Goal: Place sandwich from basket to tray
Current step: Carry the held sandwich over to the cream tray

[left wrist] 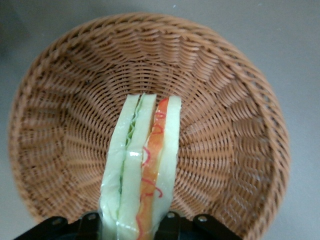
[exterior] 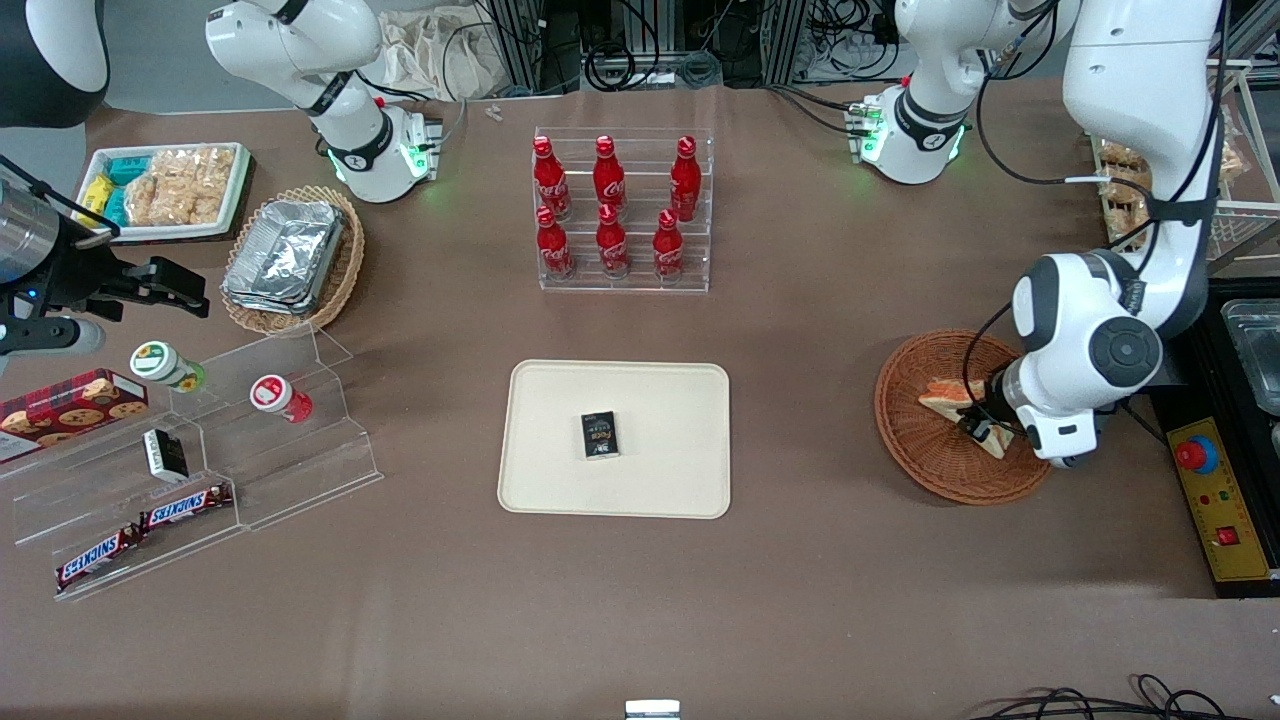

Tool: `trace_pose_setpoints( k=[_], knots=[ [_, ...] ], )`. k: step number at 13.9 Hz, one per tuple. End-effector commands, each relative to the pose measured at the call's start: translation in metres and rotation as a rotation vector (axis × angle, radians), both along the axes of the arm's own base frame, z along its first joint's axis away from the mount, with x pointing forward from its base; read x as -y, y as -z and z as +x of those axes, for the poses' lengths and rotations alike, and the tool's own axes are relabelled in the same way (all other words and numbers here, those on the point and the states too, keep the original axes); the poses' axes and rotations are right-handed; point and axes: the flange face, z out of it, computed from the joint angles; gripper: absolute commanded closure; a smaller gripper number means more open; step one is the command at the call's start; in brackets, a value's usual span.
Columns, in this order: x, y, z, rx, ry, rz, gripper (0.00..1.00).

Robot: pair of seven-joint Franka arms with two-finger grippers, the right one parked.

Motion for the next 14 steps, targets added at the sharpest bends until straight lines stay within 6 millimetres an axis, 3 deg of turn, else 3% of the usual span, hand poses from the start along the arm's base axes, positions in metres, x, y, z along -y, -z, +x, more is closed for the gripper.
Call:
trace_pose_setpoints(
  k=[1,2,5,6,8,9,11,14],
  knots=[
    [0.020,-0.077,0.034,-0.030,0.114,-0.032,1.00],
    [0.025,-0.105,0.041,-0.039,0.151,-0.040,1.00],
    [0.072,-0.185,0.050,-0.019,0.291,-0.054,1.00],
    [0.090,-0.202,0.049,-0.001,0.362,-0.065,1.00],
    [0.143,-0.217,0.042,0.026,0.477,-0.106,1.00],
    [0.174,-0.217,0.033,0.022,0.531,-0.128,1.00],
    [0.238,-0.196,0.016,-0.013,0.634,-0.164,1.00],
    [0.310,-0.113,0.014,-0.057,0.739,-0.243,1.00]
  ],
)
